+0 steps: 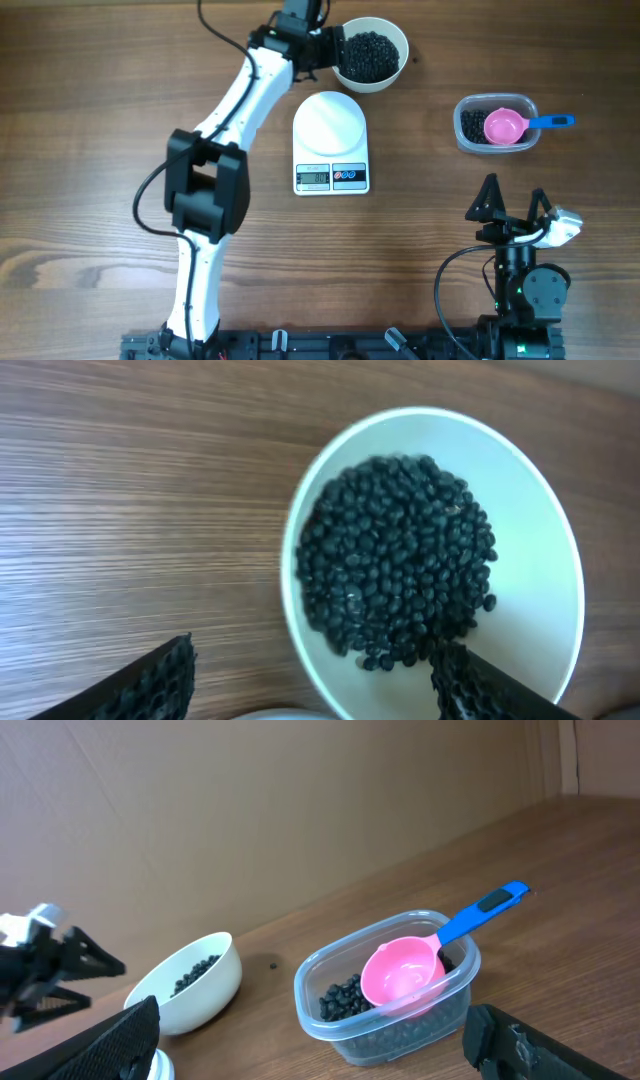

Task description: Scoop item into bowl and weigh 150g on scale

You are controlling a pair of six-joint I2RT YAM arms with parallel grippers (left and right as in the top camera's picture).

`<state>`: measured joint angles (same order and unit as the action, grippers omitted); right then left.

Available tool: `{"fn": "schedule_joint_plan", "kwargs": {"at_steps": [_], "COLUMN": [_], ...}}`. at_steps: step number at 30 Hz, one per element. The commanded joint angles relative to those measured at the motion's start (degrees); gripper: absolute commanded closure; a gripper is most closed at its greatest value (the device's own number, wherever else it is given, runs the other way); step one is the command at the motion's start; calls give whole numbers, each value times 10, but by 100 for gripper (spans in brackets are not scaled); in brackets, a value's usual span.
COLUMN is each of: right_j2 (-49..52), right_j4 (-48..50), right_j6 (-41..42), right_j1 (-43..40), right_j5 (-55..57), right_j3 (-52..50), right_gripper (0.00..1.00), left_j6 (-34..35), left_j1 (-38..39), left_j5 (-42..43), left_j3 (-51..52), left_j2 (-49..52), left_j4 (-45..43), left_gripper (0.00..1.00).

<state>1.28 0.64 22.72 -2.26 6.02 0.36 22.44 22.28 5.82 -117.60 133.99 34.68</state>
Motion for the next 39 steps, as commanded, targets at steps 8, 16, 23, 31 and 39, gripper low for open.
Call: {"fn": "schedule_joint_plan", "kwargs": {"at_steps": [8,16,23,31,39], "right_j2": [-4,-4,-4,-4,-4], "right_j4": [2,2,2,2,2], "right_j6": [4,4,4,4,4], "right_j1": [4,4,4,4,4], "right_j5": [-5,-5,-5,-5,-5], "right_j3": [0,0,0,0,0], "right_gripper": [0,0,0,0,0], "left_j6": [-16,-16,-14,-10,-5], "left_j1": [14,15,16,16,12], "left_j5": [-15,-29,-29,-29,-24], "left_j3": [-3,1,5,5,2], "left_j2": [47,66,83,85,16], "left_j4": [-23,-47,-48,-71,-71], "left_gripper": [41,80,68,96,96]}}
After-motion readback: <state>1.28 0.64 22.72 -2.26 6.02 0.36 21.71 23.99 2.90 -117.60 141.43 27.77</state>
